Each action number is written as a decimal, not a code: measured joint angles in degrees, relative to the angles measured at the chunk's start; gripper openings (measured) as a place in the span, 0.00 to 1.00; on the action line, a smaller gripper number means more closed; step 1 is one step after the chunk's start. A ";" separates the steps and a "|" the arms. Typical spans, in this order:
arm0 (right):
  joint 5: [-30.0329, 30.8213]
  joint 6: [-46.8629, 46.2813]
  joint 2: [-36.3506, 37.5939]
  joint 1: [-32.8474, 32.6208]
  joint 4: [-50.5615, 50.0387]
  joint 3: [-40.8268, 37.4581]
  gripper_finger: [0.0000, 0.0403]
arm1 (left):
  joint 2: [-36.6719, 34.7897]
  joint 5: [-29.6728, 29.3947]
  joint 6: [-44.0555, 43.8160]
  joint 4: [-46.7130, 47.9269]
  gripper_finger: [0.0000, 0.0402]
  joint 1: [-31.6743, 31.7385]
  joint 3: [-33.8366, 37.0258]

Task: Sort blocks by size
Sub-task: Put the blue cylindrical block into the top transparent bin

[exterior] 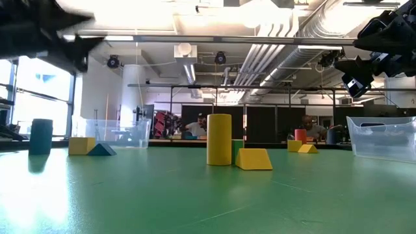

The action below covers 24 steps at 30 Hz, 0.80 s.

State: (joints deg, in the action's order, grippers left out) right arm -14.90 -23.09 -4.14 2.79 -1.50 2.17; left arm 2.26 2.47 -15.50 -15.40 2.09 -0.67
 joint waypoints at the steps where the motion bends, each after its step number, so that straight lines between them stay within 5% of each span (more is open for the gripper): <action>1: -0.01 0.00 -0.02 0.00 -0.01 -0.01 0.52 | 0.01 0.37 -2.24 -4.16 0.51 -0.28 0.00; 6: -0.01 0.00 0.00 0.01 0.00 0.01 0.52 | 0.26 7.48 -3.48 -25.72 0.51 -2.15 -0.02; 12: 0.01 0.00 -0.02 0.00 0.00 0.01 0.52 | 4.63 13.08 9.62 -38.22 0.51 -7.10 -0.04; 20: 0.01 0.02 -0.02 0.00 0.00 0.01 0.52 | 19.91 0.97 20.05 -35.89 0.51 -11.92 -5.78; 24: -0.01 0.00 -0.02 0.00 -0.02 0.00 0.52 | 29.56 -10.48 20.07 -19.58 0.51 -12.86 -15.77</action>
State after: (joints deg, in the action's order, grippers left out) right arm -14.91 -23.09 -4.16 2.79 -1.52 2.17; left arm 31.82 -8.00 4.57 -34.99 -10.77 -16.44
